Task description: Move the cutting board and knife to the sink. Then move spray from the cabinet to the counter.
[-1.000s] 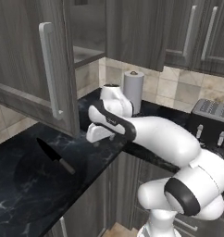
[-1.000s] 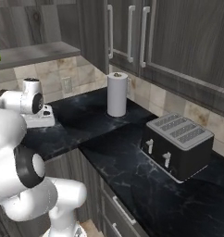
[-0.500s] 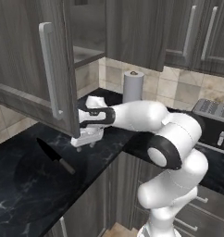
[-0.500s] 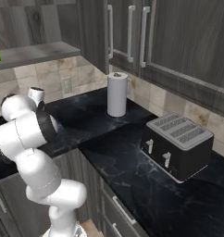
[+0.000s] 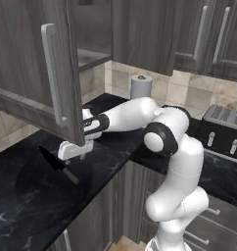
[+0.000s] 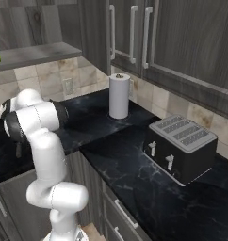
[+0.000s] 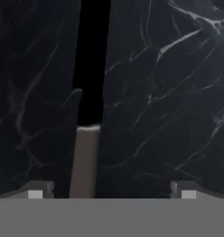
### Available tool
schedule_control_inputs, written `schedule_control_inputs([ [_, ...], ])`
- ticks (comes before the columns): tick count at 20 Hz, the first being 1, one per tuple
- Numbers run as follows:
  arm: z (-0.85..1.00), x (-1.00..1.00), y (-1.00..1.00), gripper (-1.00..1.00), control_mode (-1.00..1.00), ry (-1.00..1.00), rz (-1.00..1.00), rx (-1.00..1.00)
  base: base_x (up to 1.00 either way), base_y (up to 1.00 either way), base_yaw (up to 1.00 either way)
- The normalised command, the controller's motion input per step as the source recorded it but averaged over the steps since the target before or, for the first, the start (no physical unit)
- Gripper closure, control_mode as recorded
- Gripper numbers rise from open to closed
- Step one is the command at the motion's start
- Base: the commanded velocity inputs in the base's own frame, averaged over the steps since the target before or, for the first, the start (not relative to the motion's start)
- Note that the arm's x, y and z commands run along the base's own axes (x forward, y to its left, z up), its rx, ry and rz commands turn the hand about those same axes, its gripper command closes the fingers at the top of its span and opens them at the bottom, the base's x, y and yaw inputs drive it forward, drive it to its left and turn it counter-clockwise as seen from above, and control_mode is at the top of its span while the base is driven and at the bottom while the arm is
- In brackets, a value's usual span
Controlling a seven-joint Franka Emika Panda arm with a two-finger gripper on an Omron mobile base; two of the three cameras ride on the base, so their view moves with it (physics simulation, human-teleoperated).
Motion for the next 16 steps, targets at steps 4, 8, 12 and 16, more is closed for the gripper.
schedule_control_inputs([
  [4,-0.51,0.2,0.36,-1.0,-1.0,0.04,-0.03,-0.06,0.0,0.0,0.0],
  [8,-0.39,0.0,0.28,-1.0,-1.0,0.05,-0.07,-0.06,0.0,0.0,0.0],
  [12,-0.19,-0.02,0.09,-1.0,-1.0,0.01,-0.12,-0.07,0.0,0.0,0.0],
  [16,-0.18,-0.13,0.0,-1.0,-1.0,0.0,-0.17,-0.08,0.0,0.0,0.0],
])
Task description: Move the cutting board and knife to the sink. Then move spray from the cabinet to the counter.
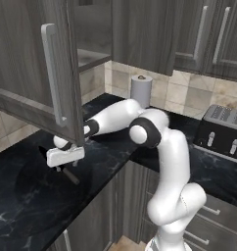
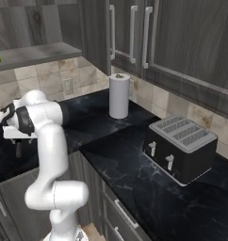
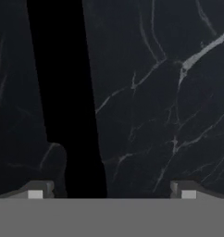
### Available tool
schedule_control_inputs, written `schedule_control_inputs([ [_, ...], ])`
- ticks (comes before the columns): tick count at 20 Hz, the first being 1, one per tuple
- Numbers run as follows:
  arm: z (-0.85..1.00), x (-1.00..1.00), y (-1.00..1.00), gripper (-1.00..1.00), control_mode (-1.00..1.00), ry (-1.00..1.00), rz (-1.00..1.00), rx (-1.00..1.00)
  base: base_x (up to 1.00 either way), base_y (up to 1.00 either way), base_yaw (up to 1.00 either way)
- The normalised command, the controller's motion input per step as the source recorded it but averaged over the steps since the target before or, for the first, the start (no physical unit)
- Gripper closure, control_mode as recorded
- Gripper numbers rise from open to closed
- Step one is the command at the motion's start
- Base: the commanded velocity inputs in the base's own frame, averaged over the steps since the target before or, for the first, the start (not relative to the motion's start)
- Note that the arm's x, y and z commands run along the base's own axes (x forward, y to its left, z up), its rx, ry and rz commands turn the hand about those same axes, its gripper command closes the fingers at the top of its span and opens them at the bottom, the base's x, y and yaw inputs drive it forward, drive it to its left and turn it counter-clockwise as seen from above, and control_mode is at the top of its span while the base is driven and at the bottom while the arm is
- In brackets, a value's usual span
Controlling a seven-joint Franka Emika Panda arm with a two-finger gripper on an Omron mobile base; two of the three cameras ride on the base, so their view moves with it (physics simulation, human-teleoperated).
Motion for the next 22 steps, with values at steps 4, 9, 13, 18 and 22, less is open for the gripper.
schedule_control_inputs([
  [4,-0.36,-0.24,-0.06,-1.0,-1.0,0.0,-0.18,-0.07,0.0,0.0,0.0],
  [9,-0.39,-0.4,-0.17,-1.0,-1.0,0.0,-0.16,-0.03,0.0,0.0,0.0],
  [13,-0.33,-0.58,-0.42,-1.0,-1.0,0.0,-0.13,-0.01,0.0,0.0,0.0],
  [18,-0.18,-0.7,-0.42,-1.0,-1.0,0.0,-0.1,0.0,0.0,0.0,0.0],
  [22,-0.23,-0.38,-0.09,-1.0,-1.0,0.0,-0.04,0.0,0.0,0.0,0.0],
])
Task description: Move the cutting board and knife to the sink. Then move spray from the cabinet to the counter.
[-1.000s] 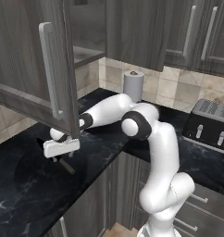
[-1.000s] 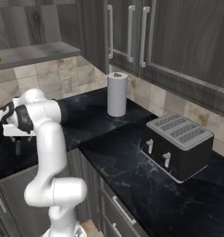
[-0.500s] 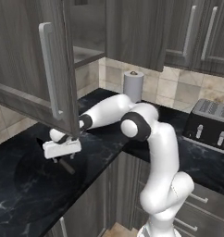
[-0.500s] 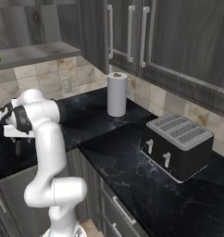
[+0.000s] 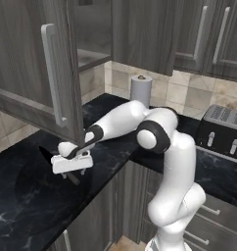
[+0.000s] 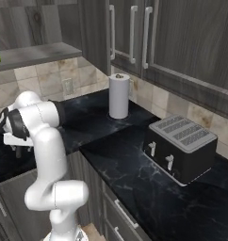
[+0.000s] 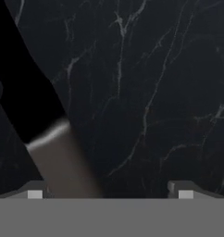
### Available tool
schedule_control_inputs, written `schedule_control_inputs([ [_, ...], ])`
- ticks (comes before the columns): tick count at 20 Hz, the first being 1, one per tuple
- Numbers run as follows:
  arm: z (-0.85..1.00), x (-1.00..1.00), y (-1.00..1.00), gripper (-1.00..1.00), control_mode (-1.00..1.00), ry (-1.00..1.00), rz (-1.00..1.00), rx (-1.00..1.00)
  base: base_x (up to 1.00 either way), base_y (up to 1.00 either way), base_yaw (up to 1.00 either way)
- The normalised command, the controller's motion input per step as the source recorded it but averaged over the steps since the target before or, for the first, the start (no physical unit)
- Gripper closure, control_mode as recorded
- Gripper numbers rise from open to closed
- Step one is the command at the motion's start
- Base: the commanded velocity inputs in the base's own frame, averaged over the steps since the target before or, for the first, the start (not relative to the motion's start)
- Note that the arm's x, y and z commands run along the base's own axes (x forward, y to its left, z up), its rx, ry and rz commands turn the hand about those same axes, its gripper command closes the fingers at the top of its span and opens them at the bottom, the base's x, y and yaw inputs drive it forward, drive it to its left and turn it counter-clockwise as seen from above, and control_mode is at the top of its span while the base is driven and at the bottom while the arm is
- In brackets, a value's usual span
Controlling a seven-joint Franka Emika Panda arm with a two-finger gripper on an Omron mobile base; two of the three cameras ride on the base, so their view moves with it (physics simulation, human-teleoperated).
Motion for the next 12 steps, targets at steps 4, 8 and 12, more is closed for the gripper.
schedule_control_inputs([
  [4,-0.39,-0.01,0.0,-1.0,-1.0,0.0,0.0,-0.03,0.0,0.0,0.0],
  [8,-0.55,0.0,0.05,-1.0,-1.0,-0.03,0.0,-0.09,0.0,0.0,0.0],
  [12,-0.76,-0.07,0.03,1.0,-1.0,0.0,0.0,-0.16,0.0,0.0,0.0],
])
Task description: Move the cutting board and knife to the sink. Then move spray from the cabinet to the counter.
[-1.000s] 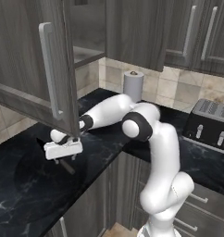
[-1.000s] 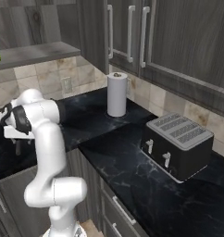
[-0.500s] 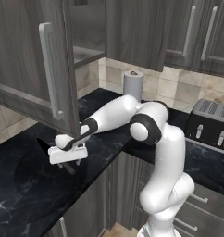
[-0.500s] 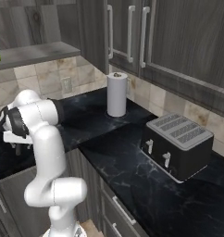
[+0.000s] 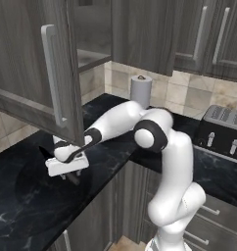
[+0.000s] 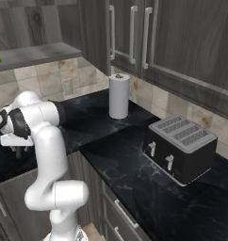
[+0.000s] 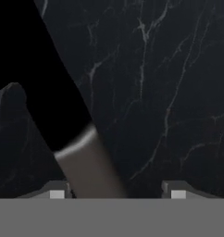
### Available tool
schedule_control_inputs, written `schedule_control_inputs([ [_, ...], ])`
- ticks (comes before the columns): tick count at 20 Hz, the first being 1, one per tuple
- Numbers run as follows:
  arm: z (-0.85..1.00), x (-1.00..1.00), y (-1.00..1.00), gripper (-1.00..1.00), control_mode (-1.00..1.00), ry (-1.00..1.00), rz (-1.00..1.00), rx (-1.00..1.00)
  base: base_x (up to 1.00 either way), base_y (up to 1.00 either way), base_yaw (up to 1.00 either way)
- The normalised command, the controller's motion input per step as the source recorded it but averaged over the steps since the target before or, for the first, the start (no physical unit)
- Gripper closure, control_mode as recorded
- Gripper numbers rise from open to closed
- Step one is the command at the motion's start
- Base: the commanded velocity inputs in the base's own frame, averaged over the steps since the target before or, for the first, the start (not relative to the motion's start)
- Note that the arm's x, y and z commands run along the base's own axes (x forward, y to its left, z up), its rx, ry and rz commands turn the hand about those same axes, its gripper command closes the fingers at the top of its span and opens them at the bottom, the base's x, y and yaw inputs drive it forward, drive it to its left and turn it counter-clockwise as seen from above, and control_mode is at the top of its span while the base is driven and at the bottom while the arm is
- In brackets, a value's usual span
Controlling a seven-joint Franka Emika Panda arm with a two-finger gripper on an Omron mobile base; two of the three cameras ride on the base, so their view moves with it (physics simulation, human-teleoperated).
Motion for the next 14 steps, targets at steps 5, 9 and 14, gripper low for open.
schedule_control_inputs([
  [5,-0.63,-0.02,-0.11,1.0,-1.0,0.0,-0.04,-0.09,0.0,0.0,0.0],
  [9,-0.39,0.0,-0.29,1.0,-1.0,0.0,-0.04,-0.02,0.0,0.0,0.0],
  [14,-0.02,0.0,-0.51,1.0,-1.0,0.0,-0.07,0.0,0.0,0.0,0.0],
])
